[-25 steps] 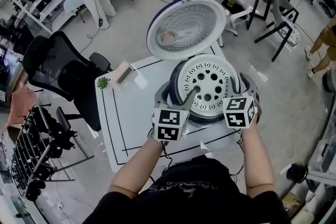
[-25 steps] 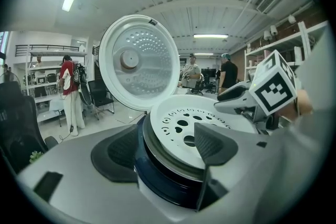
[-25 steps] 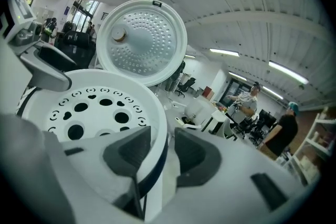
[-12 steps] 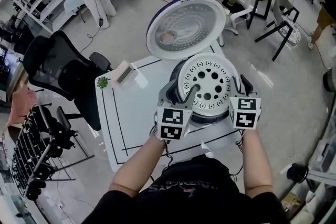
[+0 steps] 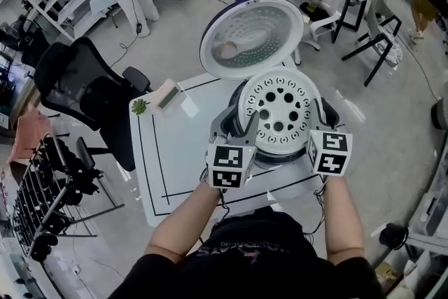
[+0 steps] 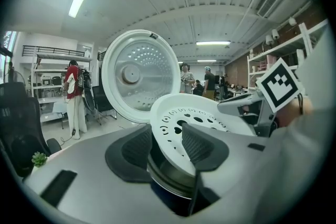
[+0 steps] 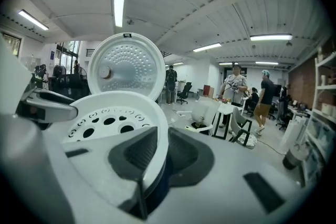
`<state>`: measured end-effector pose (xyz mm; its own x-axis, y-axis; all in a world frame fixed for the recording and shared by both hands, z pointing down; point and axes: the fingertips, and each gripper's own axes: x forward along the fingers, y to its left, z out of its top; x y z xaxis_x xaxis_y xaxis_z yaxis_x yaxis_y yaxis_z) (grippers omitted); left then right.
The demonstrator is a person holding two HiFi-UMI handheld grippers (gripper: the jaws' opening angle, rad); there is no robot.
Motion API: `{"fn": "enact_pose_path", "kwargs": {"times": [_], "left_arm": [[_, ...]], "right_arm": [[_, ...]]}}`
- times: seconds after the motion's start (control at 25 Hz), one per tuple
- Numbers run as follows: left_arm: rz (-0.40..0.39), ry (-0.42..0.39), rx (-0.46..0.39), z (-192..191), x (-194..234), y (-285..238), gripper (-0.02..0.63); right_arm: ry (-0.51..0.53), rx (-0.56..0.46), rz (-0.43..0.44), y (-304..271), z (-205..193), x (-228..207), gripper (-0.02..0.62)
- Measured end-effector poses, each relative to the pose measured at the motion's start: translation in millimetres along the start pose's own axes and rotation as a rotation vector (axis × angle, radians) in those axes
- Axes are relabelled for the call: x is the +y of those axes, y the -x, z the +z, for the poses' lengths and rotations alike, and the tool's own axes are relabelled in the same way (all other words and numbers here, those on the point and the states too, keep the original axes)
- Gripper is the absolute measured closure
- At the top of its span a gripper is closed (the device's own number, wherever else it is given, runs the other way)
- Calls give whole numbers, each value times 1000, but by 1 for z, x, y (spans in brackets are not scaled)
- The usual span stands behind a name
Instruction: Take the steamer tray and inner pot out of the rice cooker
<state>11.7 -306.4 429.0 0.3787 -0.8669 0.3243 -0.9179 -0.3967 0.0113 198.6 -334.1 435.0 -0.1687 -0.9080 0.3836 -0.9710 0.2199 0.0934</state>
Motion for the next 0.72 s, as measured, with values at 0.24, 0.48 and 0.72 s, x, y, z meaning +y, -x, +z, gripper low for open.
{"fn": "enact_pose_path", "kwargs": {"times": [0.24, 0.48, 0.72], "left_arm": [[48, 28, -65, 22, 15, 31, 423], [141, 60, -135, 37, 51, 89, 425], [261, 76, -148, 27, 98, 160, 431]], "right_arm": [[-13, -85, 47, 19, 35, 21, 532], [10, -155, 131, 43, 68, 77, 532], [57, -188, 253, 56, 87, 156, 532]]}}
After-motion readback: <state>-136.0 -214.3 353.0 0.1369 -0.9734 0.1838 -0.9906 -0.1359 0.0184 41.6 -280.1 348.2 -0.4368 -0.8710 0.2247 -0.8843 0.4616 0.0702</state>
